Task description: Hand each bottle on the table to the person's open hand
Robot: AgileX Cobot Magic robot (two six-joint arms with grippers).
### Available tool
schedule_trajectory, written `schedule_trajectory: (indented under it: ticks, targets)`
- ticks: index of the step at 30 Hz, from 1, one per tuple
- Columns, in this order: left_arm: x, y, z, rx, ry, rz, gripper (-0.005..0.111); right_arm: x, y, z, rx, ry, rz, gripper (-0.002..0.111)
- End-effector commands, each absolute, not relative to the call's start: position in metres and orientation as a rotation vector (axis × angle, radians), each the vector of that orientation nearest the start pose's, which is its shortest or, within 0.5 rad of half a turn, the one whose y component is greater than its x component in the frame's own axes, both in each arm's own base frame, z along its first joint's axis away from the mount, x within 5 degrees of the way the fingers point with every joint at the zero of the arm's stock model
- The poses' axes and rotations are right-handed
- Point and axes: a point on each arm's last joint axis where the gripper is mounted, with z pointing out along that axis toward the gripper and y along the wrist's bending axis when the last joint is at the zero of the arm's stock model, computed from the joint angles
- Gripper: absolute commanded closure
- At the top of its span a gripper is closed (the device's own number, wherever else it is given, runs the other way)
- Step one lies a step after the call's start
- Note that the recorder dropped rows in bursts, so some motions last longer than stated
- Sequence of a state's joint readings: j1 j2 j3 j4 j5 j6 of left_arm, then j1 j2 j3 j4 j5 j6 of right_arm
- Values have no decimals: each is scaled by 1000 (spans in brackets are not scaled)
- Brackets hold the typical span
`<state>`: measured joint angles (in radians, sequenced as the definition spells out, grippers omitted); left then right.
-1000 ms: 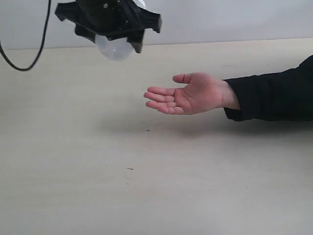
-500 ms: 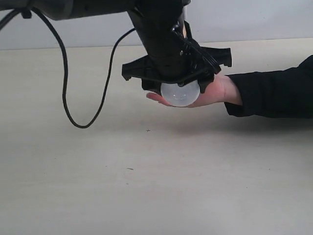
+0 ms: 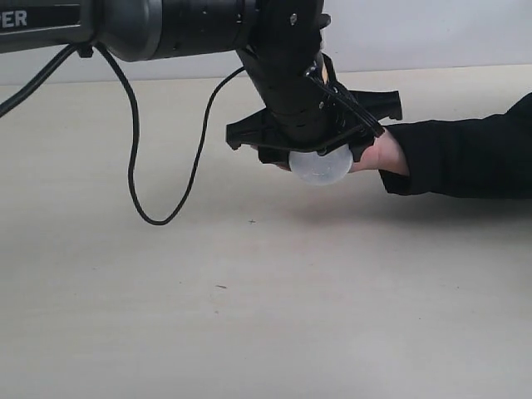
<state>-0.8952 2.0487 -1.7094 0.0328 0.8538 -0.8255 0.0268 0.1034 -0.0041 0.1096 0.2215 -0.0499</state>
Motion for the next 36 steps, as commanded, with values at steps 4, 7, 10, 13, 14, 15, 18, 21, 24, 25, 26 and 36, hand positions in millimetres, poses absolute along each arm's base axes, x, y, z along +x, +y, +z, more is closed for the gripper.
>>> schedule_trajectory:
  ticks: [4,7,10,13,14,15,18,21,24,25,26,36]
  targets:
    - [286,-354,235,131,2755,-493,32,63,3,188,9,1803,72,108]
    - [284,-351,239,183,2756,-472,18,63,3,188,9,1803,72,108]
    - [281,-347,248,220,2759,-454,16,63,3,188,9,1803,72,108]
    - [274,-339,262,309,2763,-414,16,63,3,188,9,1803,72,108]
    - [272,-335,268,349,2764,-387,16,63,3,188,9,1803,72,108]
    - [270,-332,270,380,2771,-359,16,63,3,188,9,1803,72,108]
    - [264,-321,283,563,2747,-248,16,63,3,188,9,1803,72,108]
    - [261,-316,293,679,2707,-227,16,63,3,188,9,1803,72,108]
    - [259,-313,304,751,2646,-244,16,63,3,188,9,1803,72,108]
    - [258,-313,309,762,2622,-257,16,63,3,188,9,1803,72,108]
    - [258,-312,312,773,2601,-268,16,63,3,188,9,1803,72,108]
    - [248,-301,321,943,2288,-354,16,63,3,188,9,1803,72,108]
